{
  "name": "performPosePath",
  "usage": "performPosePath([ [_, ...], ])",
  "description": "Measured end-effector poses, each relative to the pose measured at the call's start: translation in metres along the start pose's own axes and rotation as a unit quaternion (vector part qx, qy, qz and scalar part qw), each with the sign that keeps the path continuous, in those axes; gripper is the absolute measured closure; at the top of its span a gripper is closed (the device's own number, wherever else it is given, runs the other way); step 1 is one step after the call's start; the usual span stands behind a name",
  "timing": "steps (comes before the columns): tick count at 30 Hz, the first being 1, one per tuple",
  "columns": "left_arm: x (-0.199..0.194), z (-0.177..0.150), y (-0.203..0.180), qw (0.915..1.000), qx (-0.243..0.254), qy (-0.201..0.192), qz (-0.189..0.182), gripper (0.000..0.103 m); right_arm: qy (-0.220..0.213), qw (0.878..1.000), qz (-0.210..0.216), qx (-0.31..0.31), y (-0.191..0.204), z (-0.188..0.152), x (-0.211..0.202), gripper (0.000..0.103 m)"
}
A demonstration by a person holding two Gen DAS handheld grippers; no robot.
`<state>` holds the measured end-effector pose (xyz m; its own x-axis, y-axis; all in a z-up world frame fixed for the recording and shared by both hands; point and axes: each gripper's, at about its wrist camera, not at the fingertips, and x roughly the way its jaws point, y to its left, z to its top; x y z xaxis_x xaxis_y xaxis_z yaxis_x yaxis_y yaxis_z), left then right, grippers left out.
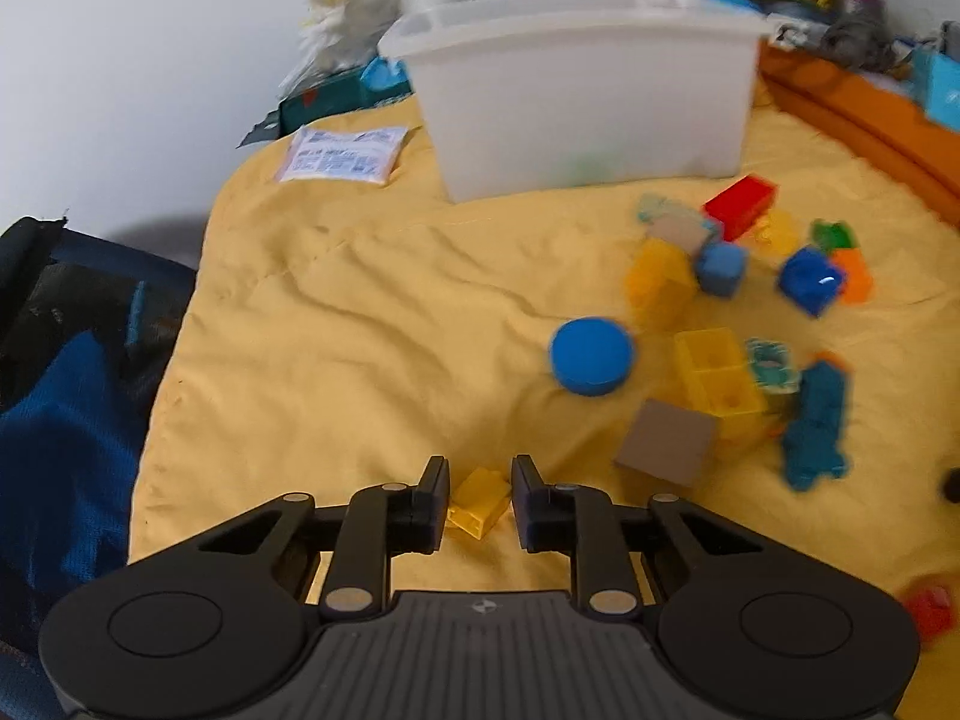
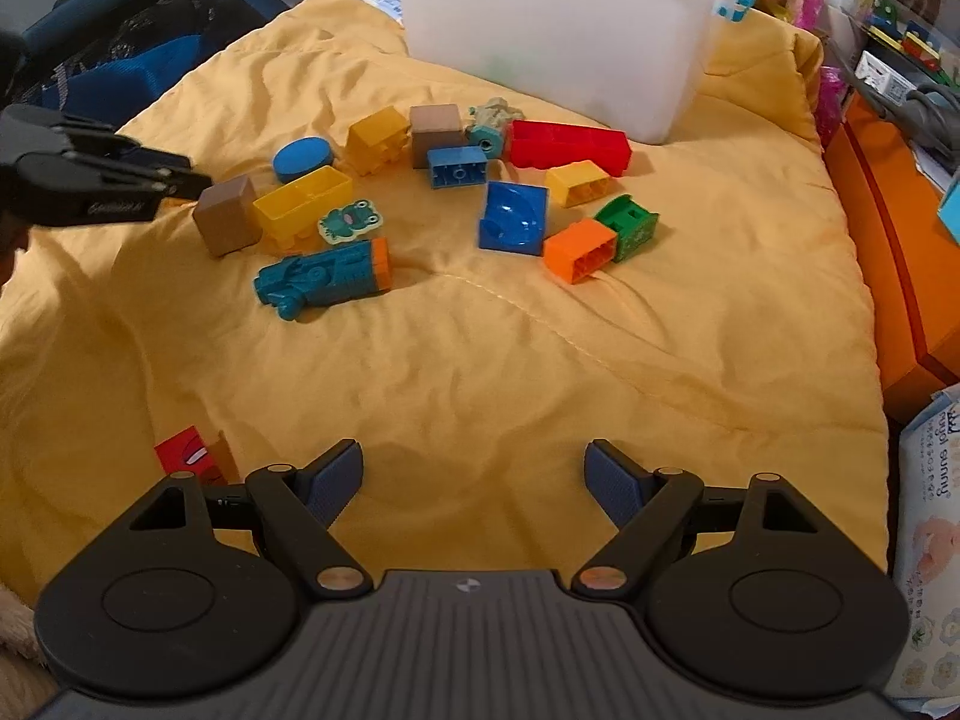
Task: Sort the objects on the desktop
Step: 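Grasp a small yellow brick with the left gripper while the right grasps a small red brick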
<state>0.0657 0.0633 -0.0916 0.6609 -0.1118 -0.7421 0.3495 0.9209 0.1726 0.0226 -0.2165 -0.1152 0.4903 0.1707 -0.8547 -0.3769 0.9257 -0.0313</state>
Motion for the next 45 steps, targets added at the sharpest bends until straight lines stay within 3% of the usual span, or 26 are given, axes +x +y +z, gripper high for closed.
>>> performPosePath([
  [3,-0.031,0.007,-0.003,0.9979,-0.026,-0.036,-0.048,0.078,0.001,1.0,-0.002,0.012,-0.005,0.001,0.002,0.019],
  [6,-0.054,0.011,-0.018,0.9872,-0.055,-0.061,-0.137,0.077,0.003,1.0,-0.001,0.021,-0.009,0.004,0.006,0.019],
  [8,-0.054,0.007,-0.038,0.9825,-0.03,-0.059,-0.174,0.077,0.003,1.0,0.002,0.025,-0.011,0.006,0.008,0.019],
  [10,-0.044,-0.002,-0.056,0.9854,0.005,-0.036,-0.166,0.077,0.001,1.0,0.002,0.025,-0.013,0.01,0.01,0.019],
  [13,-0.031,-0.018,-0.058,0.9849,-0.016,-0.01,-0.172,0.077,-0.018,1.0,0.002,0.019,-0.015,0.017,0.004,0.019],
  [17,-0.021,-0.034,-0.056,0.9902,-0.005,0.015,-0.139,0.075,-0.058,0.998,-0.005,-0.023,-0.017,0.03,-0.002,0.023],
  [19,-0.024,-0.037,-0.055,0.9904,-0.001,0.015,-0.137,0.071,-0.064,0.997,-0.005,-0.036,-0.02,0.043,0.001,0.031],
  [21,-0.031,-0.041,-0.055,0.9914,0.009,0.013,-0.13,0.066,-0.067,0.997,-0.01,-0.045,-0.022,0.058,0.006,0.047],
  [23,-0.036,-0.043,-0.056,0.9922,0.021,0.012,-0.122,0.066,-0.051,0.997,-0.019,-0.055,-0.024,0.072,0.018,0.052],
  [28,-0.042,-0.041,-0.059,0.9935,0.032,0.002,-0.109,0.066,-0.031,0.998,-0.024,-0.054,-0.026,0.082,0.031,0.054],
  [35,-0.044,-0.037,-0.062,0.9924,0.043,-0.005,-0.116,0.066,-0.042,0.979,-0.088,-0.177,0.006,0.068,0.046,0.055],
  [39,-0.044,-0.038,-0.064,0.9917,0.049,-0.003,-0.119,0.066,-0.032,0.98,-0.111,-0.163,-0.004,0.065,0.044,0.062],
  [45,-0.044,-0.038,-0.065,0.9915,0.052,-0.003,-0.119,0.066,-0.041,0.989,-0.086,-0.113,-0.019,0.055,0.023,0.065],
])
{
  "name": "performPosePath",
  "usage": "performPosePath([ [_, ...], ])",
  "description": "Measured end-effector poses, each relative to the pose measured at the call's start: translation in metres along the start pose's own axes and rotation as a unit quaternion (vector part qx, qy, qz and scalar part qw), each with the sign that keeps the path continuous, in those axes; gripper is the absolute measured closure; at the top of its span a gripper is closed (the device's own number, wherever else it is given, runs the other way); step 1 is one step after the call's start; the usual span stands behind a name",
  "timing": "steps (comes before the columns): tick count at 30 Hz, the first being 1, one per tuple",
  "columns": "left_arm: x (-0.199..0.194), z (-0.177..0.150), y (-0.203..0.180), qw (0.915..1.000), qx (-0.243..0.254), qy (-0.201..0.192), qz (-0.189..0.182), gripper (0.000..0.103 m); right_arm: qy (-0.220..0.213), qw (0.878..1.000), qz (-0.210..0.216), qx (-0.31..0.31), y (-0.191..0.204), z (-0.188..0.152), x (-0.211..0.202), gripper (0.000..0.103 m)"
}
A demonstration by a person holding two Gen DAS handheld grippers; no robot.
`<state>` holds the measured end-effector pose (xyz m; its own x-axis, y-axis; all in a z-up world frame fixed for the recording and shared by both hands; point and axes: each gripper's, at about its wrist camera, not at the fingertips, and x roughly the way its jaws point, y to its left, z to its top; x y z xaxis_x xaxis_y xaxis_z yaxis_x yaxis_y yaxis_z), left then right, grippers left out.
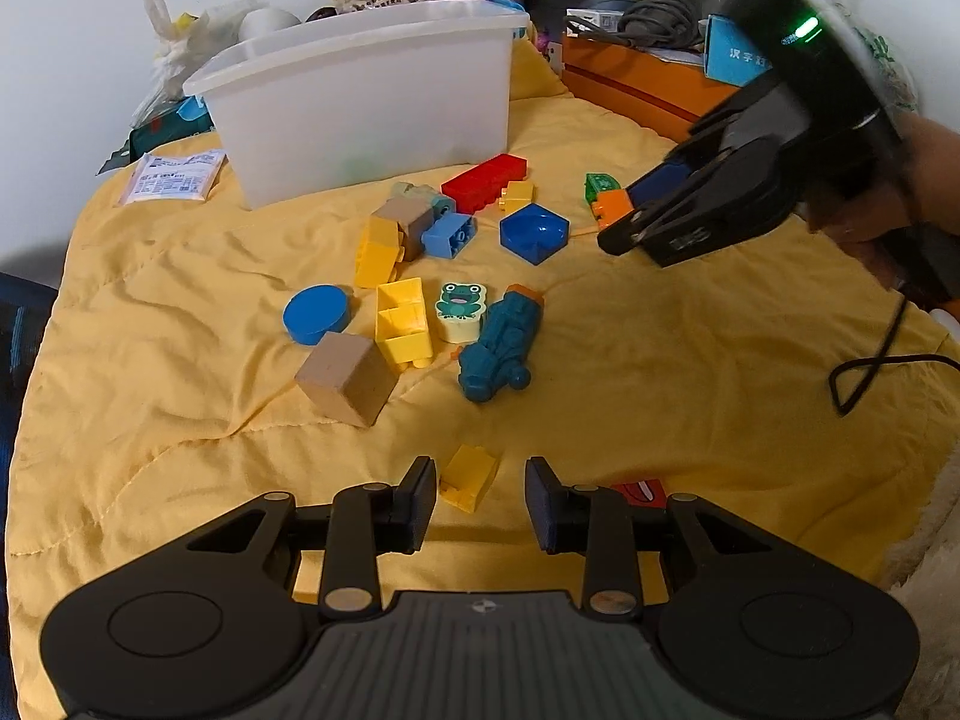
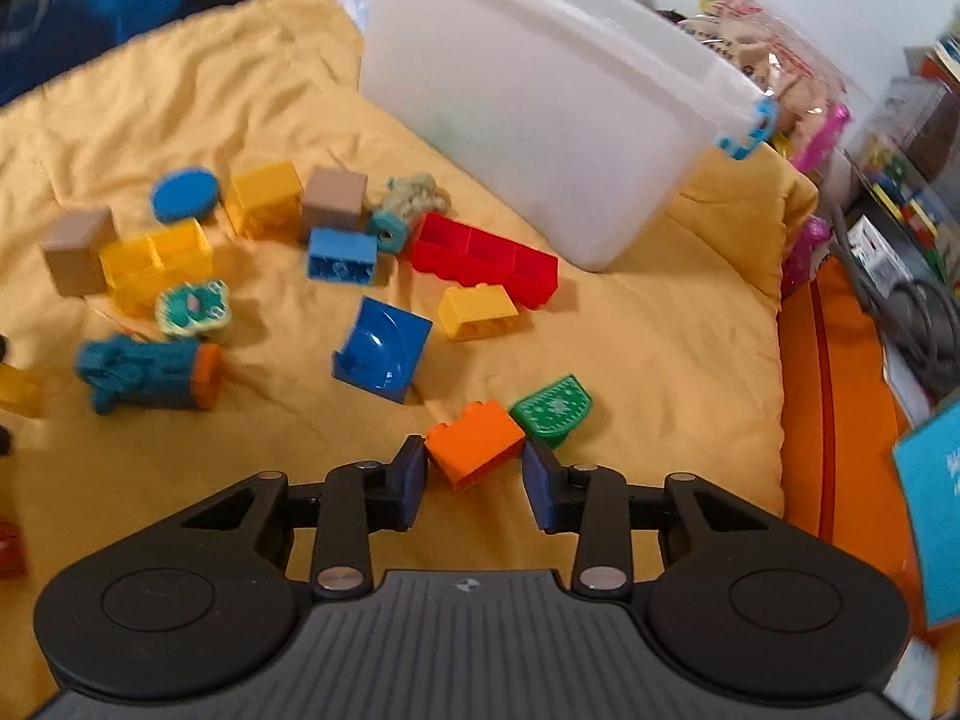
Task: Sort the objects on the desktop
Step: 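Grasp a small yellow brick with the left gripper while the right grasps a small red brick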
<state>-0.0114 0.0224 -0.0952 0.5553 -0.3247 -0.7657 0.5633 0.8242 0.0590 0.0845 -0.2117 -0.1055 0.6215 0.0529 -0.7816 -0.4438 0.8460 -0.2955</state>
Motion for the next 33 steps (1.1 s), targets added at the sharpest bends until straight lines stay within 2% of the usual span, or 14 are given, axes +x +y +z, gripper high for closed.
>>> performPosePath([
  [2,0.0,-0.001,0.001,1.0,-0.001,0.0,0.0,0.066,-0.015,0.996,0.069,0.053,-0.008,-0.003,-0.015,0.064],
  [5,0.001,-0.001,0.001,1.0,-0.004,0.002,-0.001,0.066,0.001,0.97,0.192,0.151,-0.019,-0.014,-0.019,0.064],
  [6,0.002,0.0,0.0,1.0,-0.005,0.003,-0.001,0.066,0.005,0.964,0.206,0.167,-0.018,-0.02,-0.016,0.064],
  [8,0.001,-0.001,0.0,1.0,-0.001,0.002,0.0,0.066,0.022,0.967,0.192,0.168,-0.014,-0.031,-0.008,0.064],
  [9,-0.001,-0.001,-0.001,1.0,0.001,0.001,0.002,0.065,0.006,0.972,0.175,0.158,-0.012,-0.035,-0.012,0.063],
  [12,-0.002,-0.002,0.0,1.0,0.0,0.0,0.002,0.064,0.003,0.994,0.082,0.072,0.003,-0.034,-0.022,0.06],
  [14,-0.002,-0.001,0.0,1.0,0.001,0.0,0.001,0.064,-0.007,0.997,0.061,0.045,0.008,-0.031,-0.028,0.06],
  [16,-0.003,-0.001,-0.001,1.0,0.004,0.0,-0.001,0.064,-0.006,0.995,0.088,0.056,0.008,-0.026,-0.035,0.059],
  [19,-0.003,-0.001,-0.003,1.0,0.009,0.002,0.001,0.064,0.003,0.977,0.195,0.081,0.013,-0.021,-0.046,0.061],
  [20,-0.004,-0.001,-0.003,1.0,0.008,0.001,0.003,0.064,0.006,0.973,0.218,0.075,0.018,-0.02,-0.048,0.06],
  [23,-0.005,-0.002,0.0,1.0,-0.001,0.0,0.009,0.064,0.019,0.967,0.25,0.035,0.032,-0.019,-0.052,0.059],
  [26,-0.006,-0.003,0.005,0.9999,-0.01,0.003,0.007,0.064,0.02,0.953,0.301,0.008,0.043,-0.02,-0.055,0.06],
  [31,-0.006,-0.001,0.007,0.9999,-0.012,-0.002,-0.001,0.064,0.027,0.948,0.315,-0.029,0.065,-0.021,-0.047,0.061],
  [33,-0.006,0.001,0.005,0.9999,-0.007,-0.007,-0.003,0.064,0.035,0.954,0.293,-0.052,0.076,-0.021,-0.044,0.08],
])
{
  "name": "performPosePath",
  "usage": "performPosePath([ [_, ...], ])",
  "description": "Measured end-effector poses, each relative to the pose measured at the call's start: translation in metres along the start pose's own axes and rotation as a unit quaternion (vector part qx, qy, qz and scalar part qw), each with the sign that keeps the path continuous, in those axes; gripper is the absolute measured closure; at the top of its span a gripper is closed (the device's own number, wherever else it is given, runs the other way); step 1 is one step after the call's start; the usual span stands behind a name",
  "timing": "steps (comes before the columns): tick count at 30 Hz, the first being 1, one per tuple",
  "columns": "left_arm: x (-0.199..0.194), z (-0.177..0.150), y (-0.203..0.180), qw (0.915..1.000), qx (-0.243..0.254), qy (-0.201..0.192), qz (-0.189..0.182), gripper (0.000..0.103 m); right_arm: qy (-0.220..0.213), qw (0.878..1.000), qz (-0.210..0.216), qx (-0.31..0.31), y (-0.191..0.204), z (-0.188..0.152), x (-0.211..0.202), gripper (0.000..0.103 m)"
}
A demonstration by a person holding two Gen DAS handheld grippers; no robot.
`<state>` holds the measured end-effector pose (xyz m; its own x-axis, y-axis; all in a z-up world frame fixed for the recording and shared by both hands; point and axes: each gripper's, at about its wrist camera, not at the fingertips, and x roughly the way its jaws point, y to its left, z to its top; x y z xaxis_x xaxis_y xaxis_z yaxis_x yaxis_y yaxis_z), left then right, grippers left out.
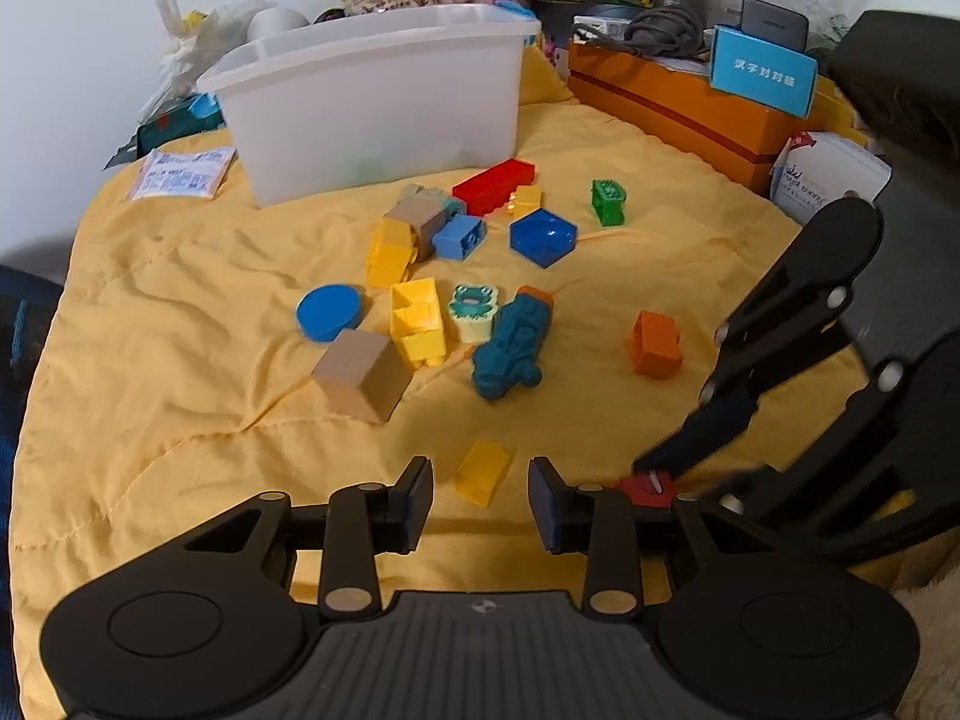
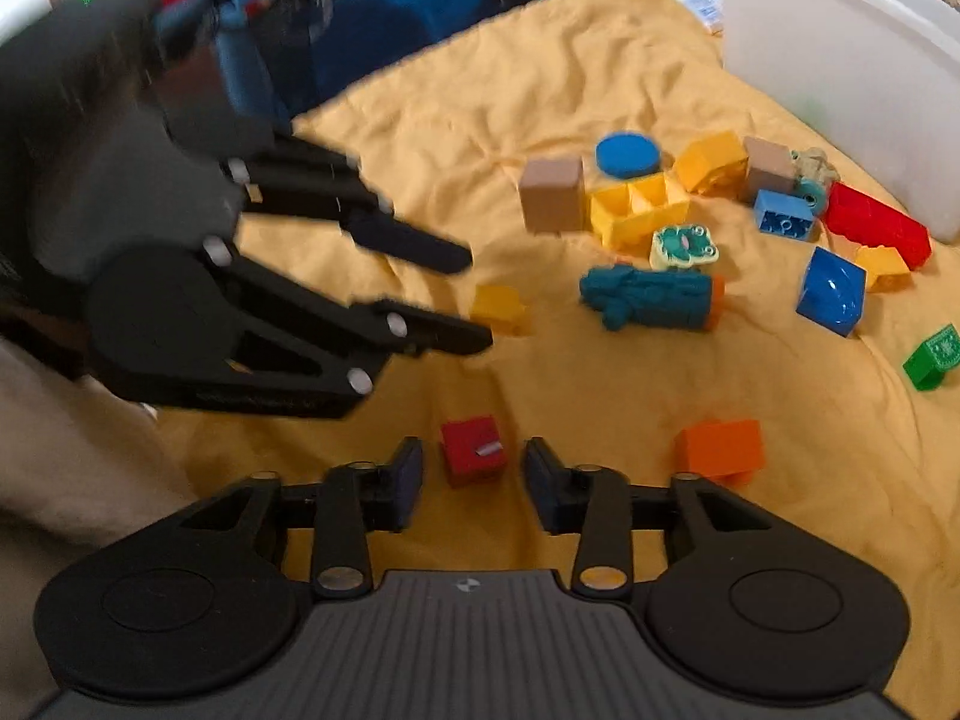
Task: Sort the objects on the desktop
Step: 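Grasp a small yellow brick with the left gripper while the right grasps a small red brick, then carry both small bricks over the clear bin and open both grippers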
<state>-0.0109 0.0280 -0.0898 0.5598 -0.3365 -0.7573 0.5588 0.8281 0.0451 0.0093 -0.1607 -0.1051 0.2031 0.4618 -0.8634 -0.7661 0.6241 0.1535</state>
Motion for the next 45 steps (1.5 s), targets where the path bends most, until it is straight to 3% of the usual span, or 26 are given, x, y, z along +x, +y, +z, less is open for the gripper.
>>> performPosePath([
  [7,0.019,0.003,-0.008,0.9991,0.04,0.012,0.011,0.065,-0.036,0.994,-0.099,0.018,-0.014,-0.002,-0.022,0.08],
  [9,0.02,0.002,-0.008,0.9991,0.042,0.011,0.006,0.081,-0.033,0.994,-0.098,0.028,-0.02,-0.002,-0.021,0.08],
  [15,0.012,0.007,-0.011,0.9984,0.055,0.01,-0.007,0.082,-0.018,0.995,-0.092,0.037,-0.021,-0.006,-0.006,0.081],
  [21,-0.025,0.056,0.003,0.9956,0.052,-0.077,0.009,0.082,-0.053,0.992,-0.085,0.081,-0.042,0.017,-0.028,0.081],
  [26,-0.042,0.119,0.029,0.9847,0.058,-0.155,0.054,0.081,-0.095,0.983,-0.149,0.051,-0.062,0.062,-0.057,0.081],
  [32,-0.05,0.194,0.051,0.9662,0.075,-0.217,0.118,0.081,-0.153,0.962,-0.226,0.026,-0.094,0.123,-0.094,0.081],
  [35,-0.045,0.225,0.06,0.9601,0.068,-0.241,0.124,0.081,-0.174,0.952,-0.252,0.02,-0.11,0.148,-0.103,0.081],
  [39,-0.009,0.253,0.078,0.9703,0.026,-0.213,0.112,0.081,-0.194,0.942,-0.269,0.049,-0.137,0.172,-0.104,0.081],
  [43,0.028,0.258,0.081,0.9777,0.001,-0.183,0.103,0.08,-0.188,0.94,-0.274,0.078,-0.156,0.177,-0.089,0.08],
  [45,0.04,0.251,0.084,0.9846,-0.012,-0.158,0.074,0.074,-0.18,0.94,-0.278,0.082,-0.161,0.177,-0.079,0.063],
])
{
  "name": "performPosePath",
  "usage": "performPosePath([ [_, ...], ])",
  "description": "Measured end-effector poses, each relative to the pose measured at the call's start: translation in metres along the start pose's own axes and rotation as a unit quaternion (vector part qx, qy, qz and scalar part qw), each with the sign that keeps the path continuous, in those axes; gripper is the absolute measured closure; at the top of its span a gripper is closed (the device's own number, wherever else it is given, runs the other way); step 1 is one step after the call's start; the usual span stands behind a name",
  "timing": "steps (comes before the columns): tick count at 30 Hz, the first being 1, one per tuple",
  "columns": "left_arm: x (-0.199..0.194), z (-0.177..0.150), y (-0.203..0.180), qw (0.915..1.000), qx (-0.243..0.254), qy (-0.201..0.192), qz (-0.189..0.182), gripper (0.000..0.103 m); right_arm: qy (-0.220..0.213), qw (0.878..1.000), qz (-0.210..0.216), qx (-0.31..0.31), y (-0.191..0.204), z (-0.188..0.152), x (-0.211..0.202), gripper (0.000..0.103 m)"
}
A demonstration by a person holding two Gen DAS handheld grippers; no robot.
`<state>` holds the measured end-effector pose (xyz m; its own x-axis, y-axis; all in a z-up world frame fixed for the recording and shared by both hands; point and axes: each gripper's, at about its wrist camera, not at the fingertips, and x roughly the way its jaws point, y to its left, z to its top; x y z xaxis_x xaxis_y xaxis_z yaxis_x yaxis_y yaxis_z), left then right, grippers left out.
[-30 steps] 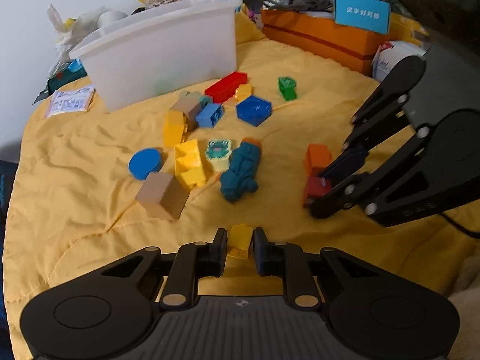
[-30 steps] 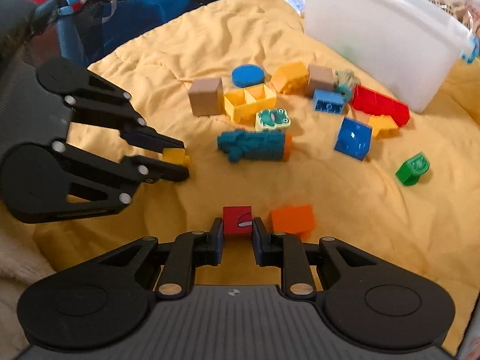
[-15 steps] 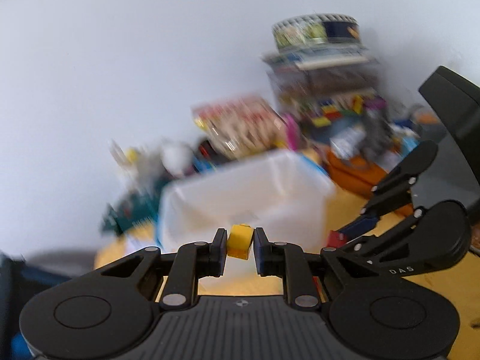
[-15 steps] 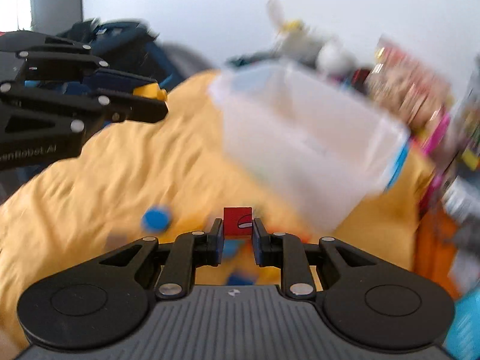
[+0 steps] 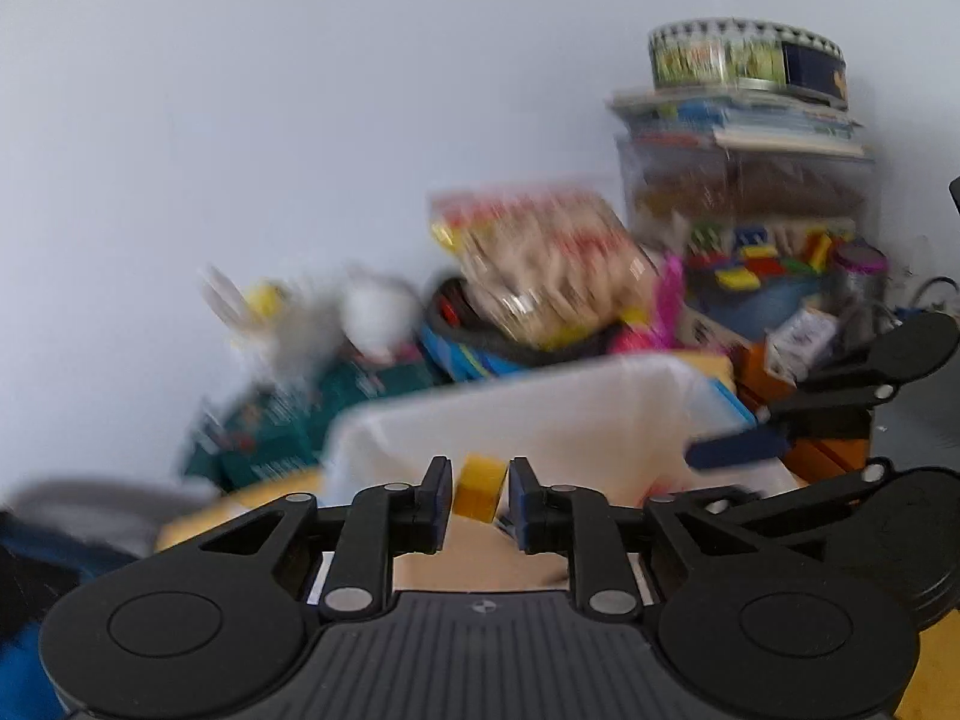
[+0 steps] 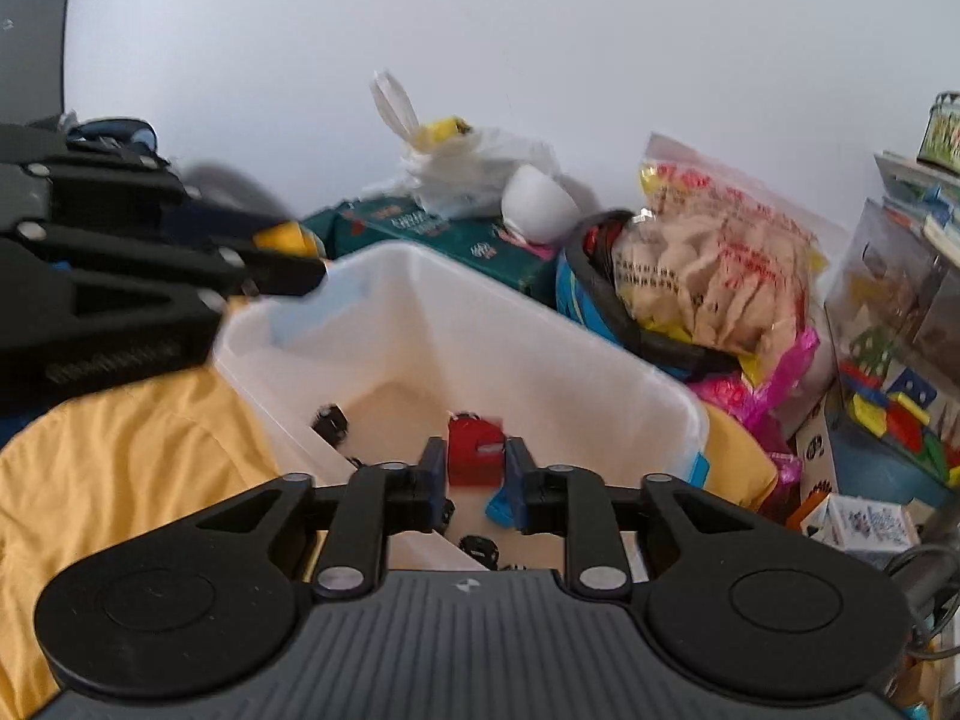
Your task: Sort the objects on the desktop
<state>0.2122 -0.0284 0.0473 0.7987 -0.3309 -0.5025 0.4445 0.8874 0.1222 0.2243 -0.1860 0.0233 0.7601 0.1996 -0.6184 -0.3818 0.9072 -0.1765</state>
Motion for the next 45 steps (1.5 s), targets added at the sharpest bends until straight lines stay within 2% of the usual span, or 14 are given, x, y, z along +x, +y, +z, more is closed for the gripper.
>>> performPosePath([
  [3,0.001,-0.011,-0.008,0.9998,0.017,0.006,-0.009,0.059,0.001,1.0,0.002,0.005,-0.001,-0.005,0.005,0.059],
  [7,-0.018,-0.024,-0.017,0.9986,0.053,-0.002,0.007,0.058,-0.024,1.0,0.0,0.016,-0.006,-0.013,-0.014,0.059],
  [9,-0.036,-0.034,-0.018,0.9986,0.052,-0.006,0.001,0.052,-0.037,0.999,0.006,0.022,-0.006,-0.018,-0.029,0.058],
  [12,-0.063,-0.056,-0.02,0.9994,0.033,-0.001,-0.012,0.048,-0.028,0.999,0.017,0.024,-0.003,-0.034,-0.045,0.057],
  [18,-0.1,-0.125,-0.037,0.9984,-0.013,0.053,-0.013,0.048,0.044,0.998,0.029,0.027,0.009,-0.095,-0.062,0.059],
  [22,-0.111,-0.168,-0.063,0.9946,0.015,0.101,-0.018,0.048,0.122,0.99,0.046,0.048,0.032,-0.151,-0.065,0.06],
  [26,-0.122,-0.19,-0.072,0.9897,-0.024,0.132,-0.052,0.048,0.165,0.981,0.068,0.071,0.058,-0.189,-0.078,0.06],
  [28,-0.124,-0.196,-0.077,0.9882,-0.018,0.141,-0.059,0.048,0.177,0.98,0.076,0.056,0.071,-0.196,-0.082,0.06],
  [31,-0.132,-0.197,-0.078,0.9904,-0.012,0.128,-0.05,0.048,0.191,0.976,0.085,0.053,0.08,-0.203,-0.085,0.062],
  [33,-0.139,-0.197,-0.076,0.992,-0.018,0.117,-0.044,0.048,0.191,0.975,0.085,0.069,0.079,-0.203,-0.086,0.07],
  [37,-0.146,-0.199,-0.075,0.9934,-0.016,0.109,-0.033,0.048,0.185,0.969,0.066,0.15,0.061,-0.209,-0.083,0.073],
  [43,-0.152,-0.2,-0.086,0.994,0.012,0.101,-0.042,0.048,0.194,0.936,0.112,0.271,0.045,-0.218,-0.065,0.073],
  [44,-0.152,-0.2,-0.089,0.9939,0.018,0.099,-0.044,0.048,0.182,0.938,0.113,0.272,0.046,-0.216,-0.061,0.074],
  [45,-0.151,-0.2,-0.091,0.9939,0.024,0.097,-0.045,0.048,0.174,0.943,0.113,0.261,0.049,-0.212,-0.058,0.082],
])
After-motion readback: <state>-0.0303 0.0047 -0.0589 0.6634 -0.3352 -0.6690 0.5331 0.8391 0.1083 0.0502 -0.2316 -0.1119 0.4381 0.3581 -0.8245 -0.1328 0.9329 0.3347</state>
